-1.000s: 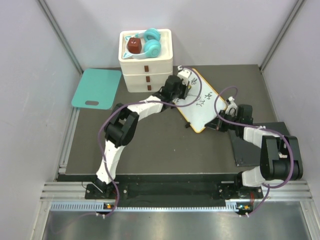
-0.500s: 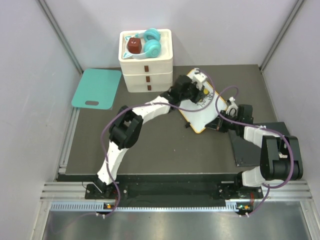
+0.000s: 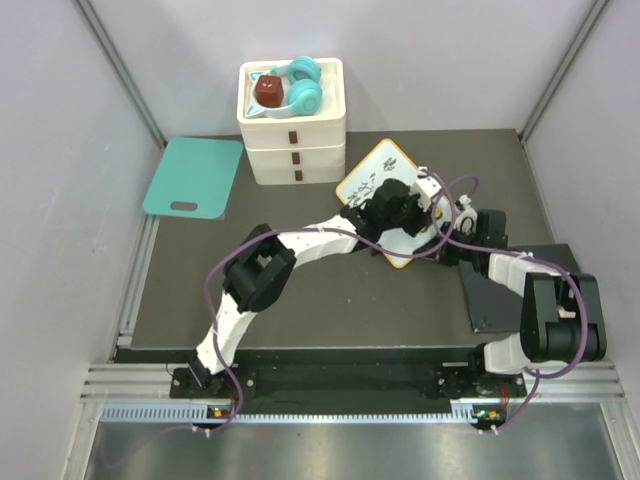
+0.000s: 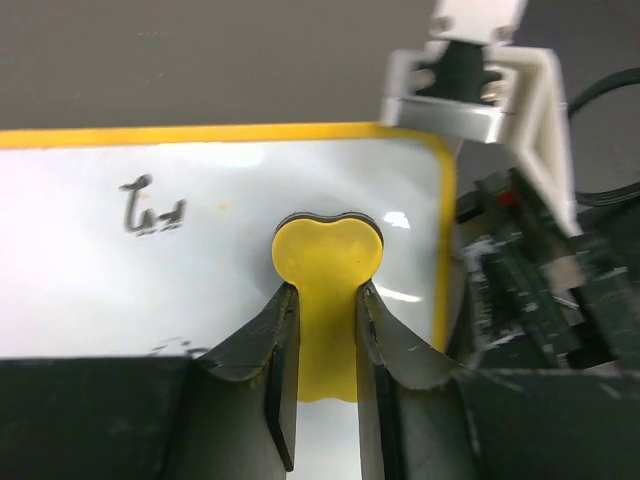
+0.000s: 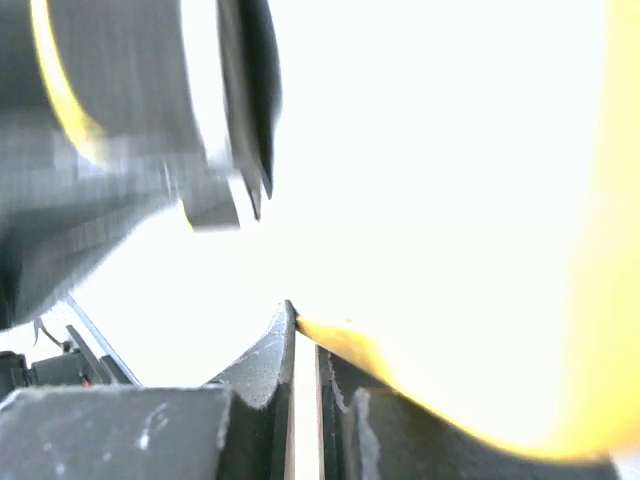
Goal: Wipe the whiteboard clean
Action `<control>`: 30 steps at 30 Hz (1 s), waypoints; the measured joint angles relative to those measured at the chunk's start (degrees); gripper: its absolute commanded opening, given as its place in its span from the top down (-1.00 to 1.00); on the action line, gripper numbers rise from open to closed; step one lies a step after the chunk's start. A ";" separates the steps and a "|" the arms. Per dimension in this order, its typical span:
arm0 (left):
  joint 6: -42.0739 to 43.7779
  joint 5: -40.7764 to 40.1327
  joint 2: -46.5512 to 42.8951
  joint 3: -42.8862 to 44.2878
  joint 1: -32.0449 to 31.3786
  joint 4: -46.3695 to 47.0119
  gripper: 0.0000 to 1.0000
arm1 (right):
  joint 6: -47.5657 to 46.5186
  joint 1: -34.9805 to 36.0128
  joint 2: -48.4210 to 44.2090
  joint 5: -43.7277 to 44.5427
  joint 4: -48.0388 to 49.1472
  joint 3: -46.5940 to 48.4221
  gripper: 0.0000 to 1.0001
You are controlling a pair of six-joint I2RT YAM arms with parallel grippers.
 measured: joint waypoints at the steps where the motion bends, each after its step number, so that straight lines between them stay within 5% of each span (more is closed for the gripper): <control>1: -0.42 0.39 -0.04 -0.24 0.61 -0.02 1.00 | -0.20 0.00 0.00 0.07 -0.04 0.00 1.00; 17: -5.07 0.85 2.10 2.10 17.07 -7.65 1.00 | -1.03 0.39 -1.36 -0.94 -0.57 0.00 1.00; 30: 1.07 0.33 1.09 2.82 10.78 -8.66 1.00 | -1.03 0.39 -1.62 -0.35 -1.29 -0.02 1.00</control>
